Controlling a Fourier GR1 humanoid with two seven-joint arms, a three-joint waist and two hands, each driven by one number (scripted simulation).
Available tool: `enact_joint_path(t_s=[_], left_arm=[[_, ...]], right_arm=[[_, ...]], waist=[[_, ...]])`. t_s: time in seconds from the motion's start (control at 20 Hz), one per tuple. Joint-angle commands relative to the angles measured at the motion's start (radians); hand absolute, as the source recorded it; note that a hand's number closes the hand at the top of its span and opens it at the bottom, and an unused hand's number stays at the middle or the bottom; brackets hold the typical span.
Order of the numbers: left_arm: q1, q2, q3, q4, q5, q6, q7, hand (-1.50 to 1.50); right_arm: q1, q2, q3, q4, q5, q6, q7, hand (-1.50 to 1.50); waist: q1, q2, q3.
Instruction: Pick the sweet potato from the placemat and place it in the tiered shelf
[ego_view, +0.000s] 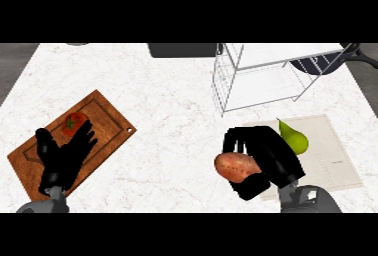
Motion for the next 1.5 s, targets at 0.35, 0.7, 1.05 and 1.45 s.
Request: enact_joint_path(t_s=[0.35, 0.7, 1.05, 1.45], left_arm=[[0.005, 0.034, 0.037, 0.012, 0.025, -0.041, 0.005, 0.00], [-0.049, -0.020, -0.006, 0.024, -0.027, 0.013, 0.021, 0.00], [0.004, -0.020, -0.006, -0.009, -0.019, -0.014, -0.004, 0.00], [-0.001, -0.035, -0.022, -0.028, -0.054, 0.009, 0.003, 0.00]], right_arm=[[-0.195, -0.007, -0.238, -0.517, -0.127, 0.218, 0.416, 1.50], [-0.553, -0.077, -0.490, -0.329, -0.303, 0.309, 0.558, 1.50], [-0.809, -0.174, -0.611, -0.045, -0.339, 0.266, 0.556, 1.50], [-0.951, -0.265, -0.600, 0.246, -0.297, 0.240, 0.426, 1.50]], waist=[[0.010, 0.005, -0.002], [0.017, 0.007, -0.001], [0.028, 0.008, -0.001], [0.027, 0.008, -0.001]])
